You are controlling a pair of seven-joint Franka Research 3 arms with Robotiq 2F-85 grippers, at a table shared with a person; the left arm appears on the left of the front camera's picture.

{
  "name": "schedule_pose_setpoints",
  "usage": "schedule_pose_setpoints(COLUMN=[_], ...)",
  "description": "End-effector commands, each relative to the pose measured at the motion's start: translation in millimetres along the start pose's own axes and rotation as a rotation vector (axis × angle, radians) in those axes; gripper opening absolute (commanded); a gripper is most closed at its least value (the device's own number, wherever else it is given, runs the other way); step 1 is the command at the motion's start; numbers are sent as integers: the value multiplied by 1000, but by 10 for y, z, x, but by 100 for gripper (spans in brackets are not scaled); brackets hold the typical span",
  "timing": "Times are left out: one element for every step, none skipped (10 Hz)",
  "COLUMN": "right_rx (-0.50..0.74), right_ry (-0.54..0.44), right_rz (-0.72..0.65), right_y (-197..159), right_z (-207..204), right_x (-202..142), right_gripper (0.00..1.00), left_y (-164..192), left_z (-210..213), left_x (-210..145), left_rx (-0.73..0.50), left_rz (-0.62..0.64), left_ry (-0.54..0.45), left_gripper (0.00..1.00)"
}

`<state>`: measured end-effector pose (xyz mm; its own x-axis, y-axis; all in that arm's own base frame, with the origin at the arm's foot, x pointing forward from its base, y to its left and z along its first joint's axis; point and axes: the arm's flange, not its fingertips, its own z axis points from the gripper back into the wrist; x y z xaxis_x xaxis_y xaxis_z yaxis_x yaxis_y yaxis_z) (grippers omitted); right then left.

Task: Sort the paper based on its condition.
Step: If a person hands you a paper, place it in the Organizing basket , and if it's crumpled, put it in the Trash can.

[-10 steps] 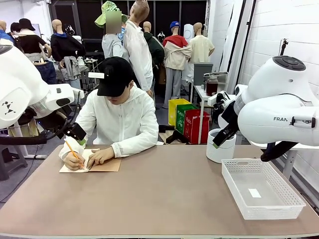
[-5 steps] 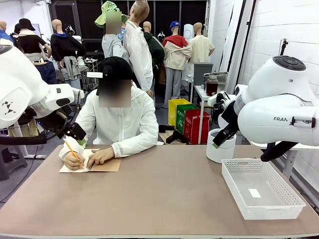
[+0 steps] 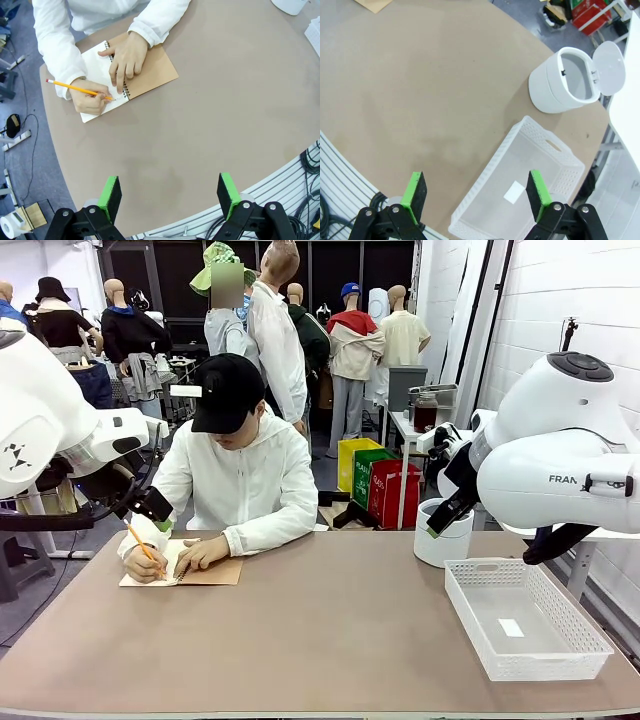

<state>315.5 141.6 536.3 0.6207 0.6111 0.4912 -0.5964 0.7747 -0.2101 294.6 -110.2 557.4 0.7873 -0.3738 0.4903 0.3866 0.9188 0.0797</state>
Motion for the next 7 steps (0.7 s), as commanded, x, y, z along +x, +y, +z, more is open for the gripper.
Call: schedule_pose_setpoints(right_rx=[-1, -1, -1, -1, -1, -1, -1], right_ry=[0, 0, 0, 0, 0, 0, 0], right_rz=[0, 0, 0, 0, 0, 0, 0], right_y=[-2, -2, -2, -2, -2, -2, -2], right_z=[-1, -1, -1, -1, -1, -1, -1], right_x=[0, 0, 0, 0, 0, 0, 0], right_gripper=[100, 100, 100, 100, 100, 100, 100], left_y=[-3, -3, -3, -3, -3, -3, -3], left_z=[6, 6, 6, 6, 6, 6, 6], left_x=[1, 1, 1, 1, 1, 1, 1], left_rx=[0, 0, 0, 0, 0, 0, 0], left_rz=[-1, -1, -1, -1, -1, -1, -1], left_ry=[-2, -2, -2, -2, -2, -2, -2], left_gripper=[100, 100, 100, 100, 100, 100, 100])
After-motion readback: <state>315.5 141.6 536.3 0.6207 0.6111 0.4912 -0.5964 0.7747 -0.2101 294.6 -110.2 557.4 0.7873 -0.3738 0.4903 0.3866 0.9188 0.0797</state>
